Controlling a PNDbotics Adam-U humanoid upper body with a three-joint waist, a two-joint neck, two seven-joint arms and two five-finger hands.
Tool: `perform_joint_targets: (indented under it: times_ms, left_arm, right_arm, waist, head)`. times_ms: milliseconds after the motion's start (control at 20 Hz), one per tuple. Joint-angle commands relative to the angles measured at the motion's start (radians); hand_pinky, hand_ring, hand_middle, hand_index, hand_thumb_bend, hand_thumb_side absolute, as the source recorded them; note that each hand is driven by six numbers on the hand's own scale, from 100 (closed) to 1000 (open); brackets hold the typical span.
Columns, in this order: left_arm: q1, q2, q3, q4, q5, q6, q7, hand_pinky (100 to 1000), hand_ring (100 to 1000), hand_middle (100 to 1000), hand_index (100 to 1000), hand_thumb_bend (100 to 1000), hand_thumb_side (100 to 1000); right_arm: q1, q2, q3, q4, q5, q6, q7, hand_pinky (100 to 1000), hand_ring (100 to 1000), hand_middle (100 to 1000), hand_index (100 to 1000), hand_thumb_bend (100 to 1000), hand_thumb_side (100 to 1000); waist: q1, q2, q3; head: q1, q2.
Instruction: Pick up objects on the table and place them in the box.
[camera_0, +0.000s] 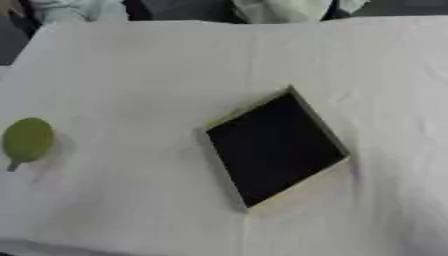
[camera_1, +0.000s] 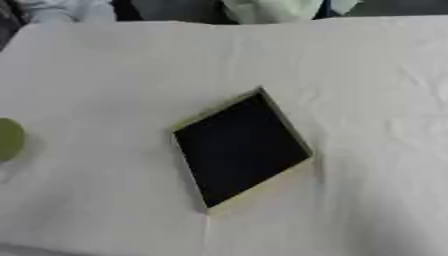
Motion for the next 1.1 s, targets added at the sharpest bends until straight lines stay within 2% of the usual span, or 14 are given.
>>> perform_joint_targets:
  times_ms: [50, 300, 500, 550, 600, 750, 1100]
  left_arm:
    - [-0.016, 0.065, -0.008, 0.048, -0.052, -0.025, -0.029, 816, 975, 875, 918, 136, 444]
    - [-0.028, 0.073, -0.033, 0.090, -0.109, -0.040, -0.076, 886, 1000, 933, 940, 293, 509]
    - [-0.036, 0.076, -0.049, 0.091, -0.105, -0.041, -0.128, 909, 1000, 958, 950, 415, 588]
    - [-0.038, 0.077, -0.052, 0.087, -0.103, -0.043, -0.144, 921, 1000, 957, 952, 489, 613]
    - [-0.039, 0.079, -0.056, 0.083, -0.109, -0.047, -0.166, 927, 1000, 957, 952, 514, 631]
    - [-0.047, 0.082, -0.067, 0.079, -0.143, -0.052, -0.237, 948, 1000, 957, 958, 569, 686]
    - [-0.054, 0.092, -0.082, 0.074, -0.238, -0.021, -0.341, 992, 1000, 944, 979, 629, 669]
  right_arm:
    - [-0.008, -0.025, 0.001, -0.021, -0.003, 0.000, 0.007, 724, 811, 688, 880, 100, 567]
    - [-0.008, -0.025, 0.002, -0.021, -0.005, 0.002, 0.010, 724, 811, 688, 880, 100, 567]
    - [-0.008, -0.025, 0.003, -0.021, -0.002, 0.002, 0.012, 724, 811, 688, 880, 100, 566]
    - [-0.008, -0.025, 0.003, -0.021, -0.001, 0.002, 0.013, 724, 812, 687, 880, 100, 565]
    - [-0.008, -0.025, 0.004, -0.021, 0.000, 0.002, 0.013, 724, 812, 687, 880, 100, 565]
    - [-0.008, -0.025, 0.006, -0.021, 0.003, 0.001, 0.016, 725, 812, 687, 880, 100, 565]
    - [-0.006, -0.024, 0.009, -0.021, 0.006, 0.001, 0.020, 724, 812, 687, 880, 100, 564]
  waist:
    - [0.002, -0.016, -0.001]
    - [0.003, -0.017, -0.004]
    - [0.004, -0.017, -0.006]
    - [0.004, -0.017, -0.006]
    - [0.004, -0.017, -0.007]
    - [0.004, -0.017, -0.008]
    - [0.004, -0.017, -0.008]
  head:
    - [0.000, 0.007]
    - [0.004, 0.004]
    - [0.005, 0.000]
    - [0.005, -0.003]
    - [0.004, -0.007]
    - [0.005, -0.015]
    - [0.000, -0.016]
